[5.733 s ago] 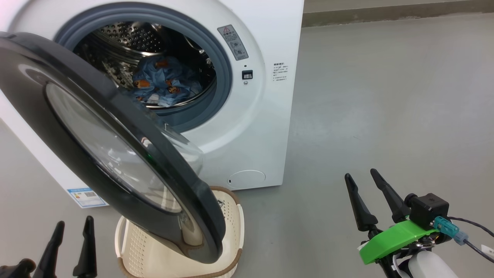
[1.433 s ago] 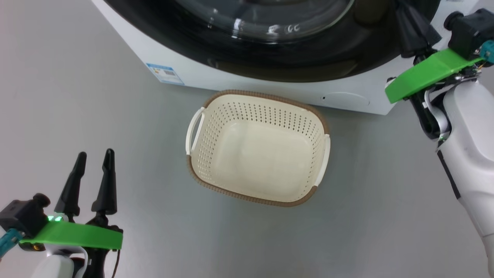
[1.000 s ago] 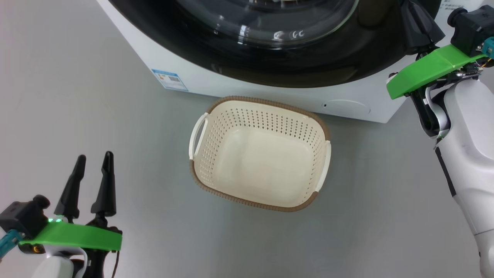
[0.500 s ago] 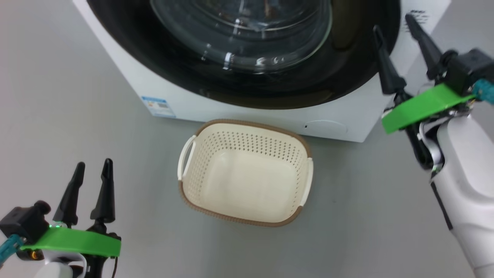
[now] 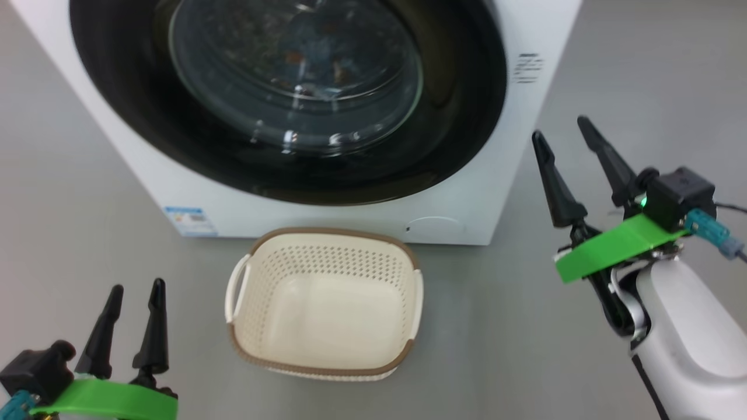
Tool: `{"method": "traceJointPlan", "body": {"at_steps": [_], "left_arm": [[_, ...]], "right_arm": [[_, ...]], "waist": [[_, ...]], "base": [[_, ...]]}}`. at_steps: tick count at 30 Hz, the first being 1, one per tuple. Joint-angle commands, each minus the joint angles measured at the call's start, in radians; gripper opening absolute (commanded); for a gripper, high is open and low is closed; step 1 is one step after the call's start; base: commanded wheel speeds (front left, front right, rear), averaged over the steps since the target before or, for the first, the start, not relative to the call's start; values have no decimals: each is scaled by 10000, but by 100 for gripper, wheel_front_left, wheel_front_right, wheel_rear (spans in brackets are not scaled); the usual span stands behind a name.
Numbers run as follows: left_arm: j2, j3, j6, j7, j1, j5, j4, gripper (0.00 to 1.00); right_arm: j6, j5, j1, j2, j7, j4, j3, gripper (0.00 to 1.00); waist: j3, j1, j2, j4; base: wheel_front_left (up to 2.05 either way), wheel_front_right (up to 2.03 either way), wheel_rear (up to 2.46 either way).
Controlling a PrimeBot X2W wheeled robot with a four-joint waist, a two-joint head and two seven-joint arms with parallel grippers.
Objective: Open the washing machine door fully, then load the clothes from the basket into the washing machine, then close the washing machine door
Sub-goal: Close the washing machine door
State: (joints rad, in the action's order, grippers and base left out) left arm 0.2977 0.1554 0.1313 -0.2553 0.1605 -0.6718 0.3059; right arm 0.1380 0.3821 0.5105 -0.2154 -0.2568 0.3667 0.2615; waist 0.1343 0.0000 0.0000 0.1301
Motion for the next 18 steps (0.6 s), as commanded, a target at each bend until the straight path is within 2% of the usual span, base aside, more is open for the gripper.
{"method": "traceJointPlan", "body": {"at_steps": [1, 9, 18], "left_arm": [[279, -450, -6, -65, 41, 228, -205, 100], [168, -606, -74, -65, -309, 472, -322, 100], [73, -608, -257, -65, -583, 659, -622, 100]], "right_arm": [[-73, 209, -291, 80, -49, -346, 172, 100], [-73, 893, -1208, 109, -49, -493, 206, 100], [-73, 914, -2228, 92, -49, -507, -29, 100]], "waist": [[-633, 0, 0, -657], [-1044, 0, 0, -1227], [-1339, 0, 0, -1705]], "base": [[0, 0, 0], [0, 0, 0], [0, 0, 0]]}}
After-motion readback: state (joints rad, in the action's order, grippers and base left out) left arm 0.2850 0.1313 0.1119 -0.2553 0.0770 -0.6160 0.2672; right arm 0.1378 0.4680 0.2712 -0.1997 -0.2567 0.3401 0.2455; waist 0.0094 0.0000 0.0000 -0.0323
